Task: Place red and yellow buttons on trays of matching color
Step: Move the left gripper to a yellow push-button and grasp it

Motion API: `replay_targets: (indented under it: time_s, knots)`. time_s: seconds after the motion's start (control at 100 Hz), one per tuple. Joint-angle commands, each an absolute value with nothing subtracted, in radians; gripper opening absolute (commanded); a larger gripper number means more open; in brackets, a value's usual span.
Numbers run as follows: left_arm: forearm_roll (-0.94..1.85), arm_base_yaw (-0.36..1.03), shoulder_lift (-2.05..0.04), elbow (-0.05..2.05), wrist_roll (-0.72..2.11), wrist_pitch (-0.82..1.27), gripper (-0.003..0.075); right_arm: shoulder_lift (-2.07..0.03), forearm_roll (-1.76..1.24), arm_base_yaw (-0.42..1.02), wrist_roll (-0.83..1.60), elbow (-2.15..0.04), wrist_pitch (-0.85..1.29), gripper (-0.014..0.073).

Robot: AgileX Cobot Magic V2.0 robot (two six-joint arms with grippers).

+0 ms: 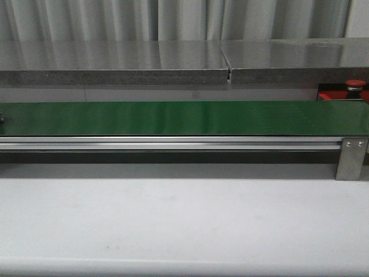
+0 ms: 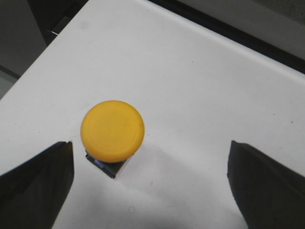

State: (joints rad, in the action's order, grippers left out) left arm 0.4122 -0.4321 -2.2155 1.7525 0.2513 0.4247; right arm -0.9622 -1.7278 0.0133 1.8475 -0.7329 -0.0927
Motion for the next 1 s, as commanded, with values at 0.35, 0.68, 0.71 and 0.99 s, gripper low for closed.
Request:
replay_targets:
  time_s: [0.35, 0.68, 0.71, 0.99]
  knots:
    - [0.434, -0.434, -2.281, 1.894, 0.248, 0.280, 0.0640, -0.944, -1.723, 0.010, 1.854, -0.770, -0.079, -0.0068]
    - [0.436, -0.434, -2.311, 1.904, 0.248, 0.254, 0.0622, -0.944, -1.723, 0.010, 1.854, -0.770, -0.079, -0.0068]
    - [0.436, -0.434, -2.311, 1.904, 0.248, 0.244, 0.0601, -0.944, -1.723, 0.010, 1.854, -0.770, -0.079, -0.0068]
    - [0.436, -0.434, -2.311, 1.904, 0.248, 0.244, 0.0062, -0.944, -1.723, 0.010, 1.854, -0.770, -0.079, -0.0068]
